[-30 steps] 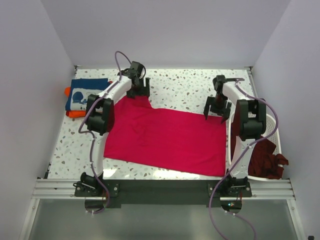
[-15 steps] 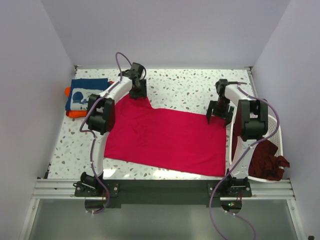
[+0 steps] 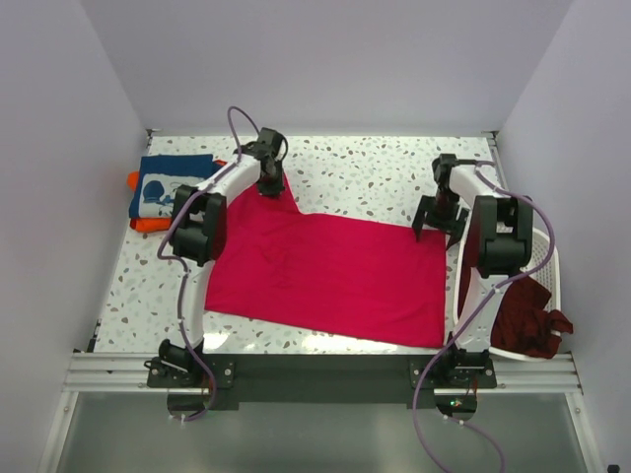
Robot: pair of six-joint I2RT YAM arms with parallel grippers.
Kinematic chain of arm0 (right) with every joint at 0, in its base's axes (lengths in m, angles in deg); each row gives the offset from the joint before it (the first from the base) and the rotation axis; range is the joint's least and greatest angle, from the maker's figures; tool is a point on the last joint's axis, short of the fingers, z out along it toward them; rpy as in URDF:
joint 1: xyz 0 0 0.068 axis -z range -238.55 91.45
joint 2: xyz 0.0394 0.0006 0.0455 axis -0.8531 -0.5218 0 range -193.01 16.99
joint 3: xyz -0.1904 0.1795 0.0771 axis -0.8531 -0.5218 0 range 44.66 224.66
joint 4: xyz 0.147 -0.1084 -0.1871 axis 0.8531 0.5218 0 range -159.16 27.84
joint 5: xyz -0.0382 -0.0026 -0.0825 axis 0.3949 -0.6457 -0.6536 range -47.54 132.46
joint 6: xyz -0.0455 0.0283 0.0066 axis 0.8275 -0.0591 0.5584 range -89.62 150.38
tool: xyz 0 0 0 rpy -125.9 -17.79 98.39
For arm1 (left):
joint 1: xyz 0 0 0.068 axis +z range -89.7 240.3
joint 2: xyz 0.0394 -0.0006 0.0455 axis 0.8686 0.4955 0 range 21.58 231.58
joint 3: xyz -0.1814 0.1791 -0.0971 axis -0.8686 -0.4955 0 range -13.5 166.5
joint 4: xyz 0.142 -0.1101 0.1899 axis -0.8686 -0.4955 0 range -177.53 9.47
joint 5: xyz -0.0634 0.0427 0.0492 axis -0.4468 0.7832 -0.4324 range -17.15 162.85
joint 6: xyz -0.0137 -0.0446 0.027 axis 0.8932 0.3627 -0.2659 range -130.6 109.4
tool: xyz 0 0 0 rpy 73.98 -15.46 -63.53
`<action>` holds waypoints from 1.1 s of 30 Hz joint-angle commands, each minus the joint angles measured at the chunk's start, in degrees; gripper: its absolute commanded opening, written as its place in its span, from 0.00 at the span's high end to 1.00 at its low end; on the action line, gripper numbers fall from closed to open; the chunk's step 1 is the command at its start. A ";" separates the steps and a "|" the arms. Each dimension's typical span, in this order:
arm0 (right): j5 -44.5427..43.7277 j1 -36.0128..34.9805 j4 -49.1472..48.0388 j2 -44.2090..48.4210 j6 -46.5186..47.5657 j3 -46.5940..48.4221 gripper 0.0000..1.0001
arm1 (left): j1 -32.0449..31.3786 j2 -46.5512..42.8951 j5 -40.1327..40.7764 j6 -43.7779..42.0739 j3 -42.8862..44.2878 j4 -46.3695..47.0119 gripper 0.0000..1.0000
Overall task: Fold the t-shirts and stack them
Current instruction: Fold the tshirt
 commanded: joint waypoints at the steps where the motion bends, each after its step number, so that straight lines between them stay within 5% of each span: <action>1: -2.04 1.18 -1.08 2.07 -1.78 3.67 0.17 | 0.05 -6.95 1.61 0.11 -3.61 4.91 0.99; 33: -5.91 1.79 -10.05 -2.94 -8.46 2.19 0.30 | -1.62 -20.76 -1.29 5.12 -18.47 7.12 1.00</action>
